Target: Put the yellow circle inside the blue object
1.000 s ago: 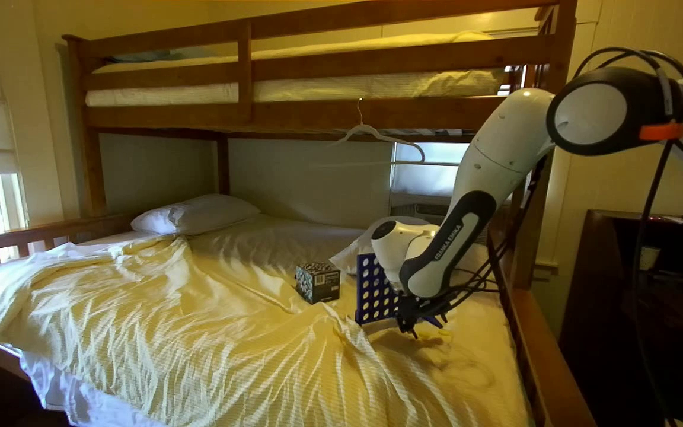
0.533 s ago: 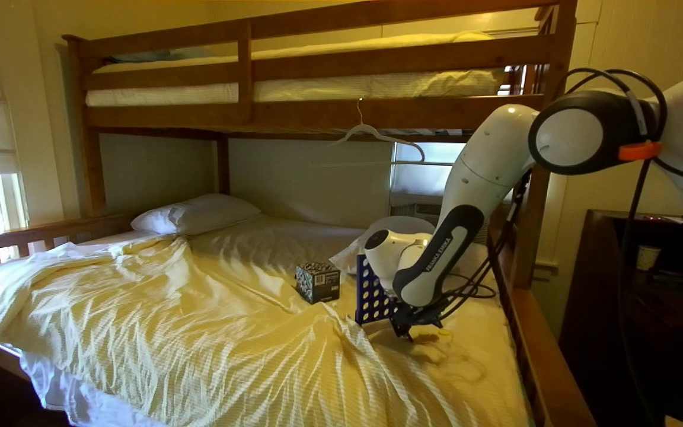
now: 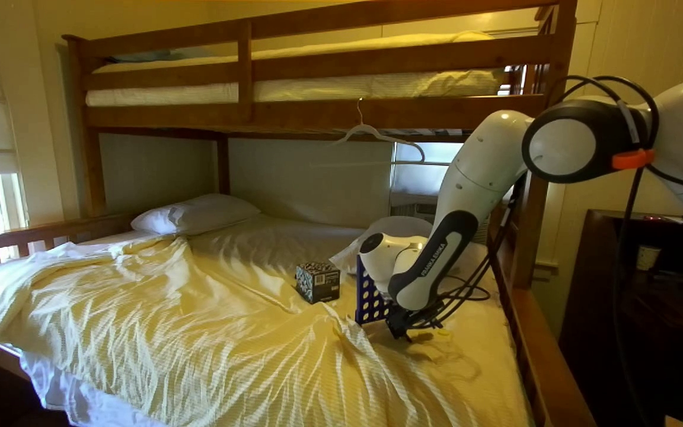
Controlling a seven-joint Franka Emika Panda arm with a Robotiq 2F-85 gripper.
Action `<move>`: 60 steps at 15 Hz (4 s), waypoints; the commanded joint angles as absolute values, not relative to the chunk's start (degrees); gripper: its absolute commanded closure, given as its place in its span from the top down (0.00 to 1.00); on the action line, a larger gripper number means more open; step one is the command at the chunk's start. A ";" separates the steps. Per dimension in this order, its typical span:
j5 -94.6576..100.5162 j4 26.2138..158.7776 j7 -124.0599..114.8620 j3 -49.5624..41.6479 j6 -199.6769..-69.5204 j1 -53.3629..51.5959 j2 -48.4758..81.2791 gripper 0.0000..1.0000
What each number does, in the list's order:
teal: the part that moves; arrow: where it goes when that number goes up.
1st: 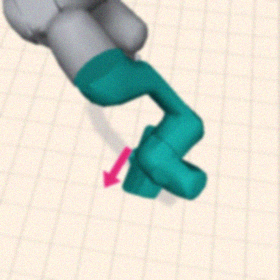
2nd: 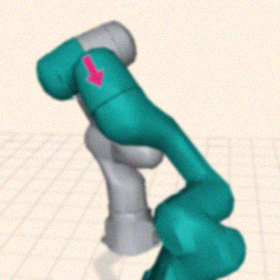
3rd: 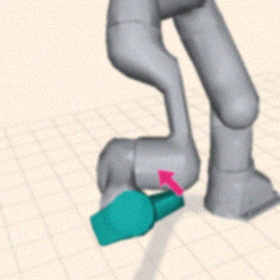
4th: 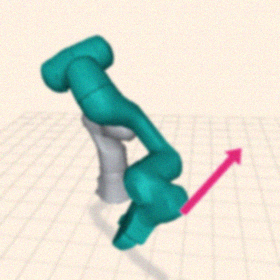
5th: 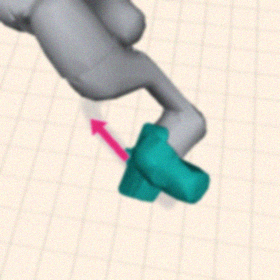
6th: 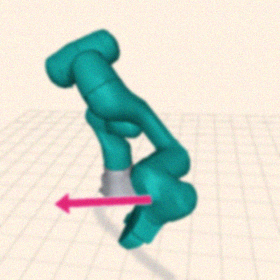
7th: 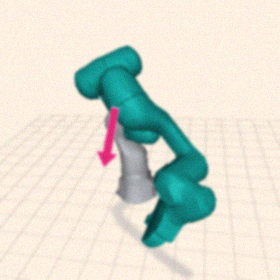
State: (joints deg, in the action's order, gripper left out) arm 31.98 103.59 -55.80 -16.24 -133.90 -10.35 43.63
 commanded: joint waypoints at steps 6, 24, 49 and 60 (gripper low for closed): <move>32.71 101.00 -55.20 -17.02 -133.72 -10.88 46.23 0.71; 32.38 100.02 -52.00 -17.55 -132.95 -10.68 47.39 0.04; 32.76 101.04 -50.85 -17.91 -132.44 -11.83 46.12 0.53; 32.74 100.92 -51.08 -17.70 -132.03 -12.94 45.53 0.03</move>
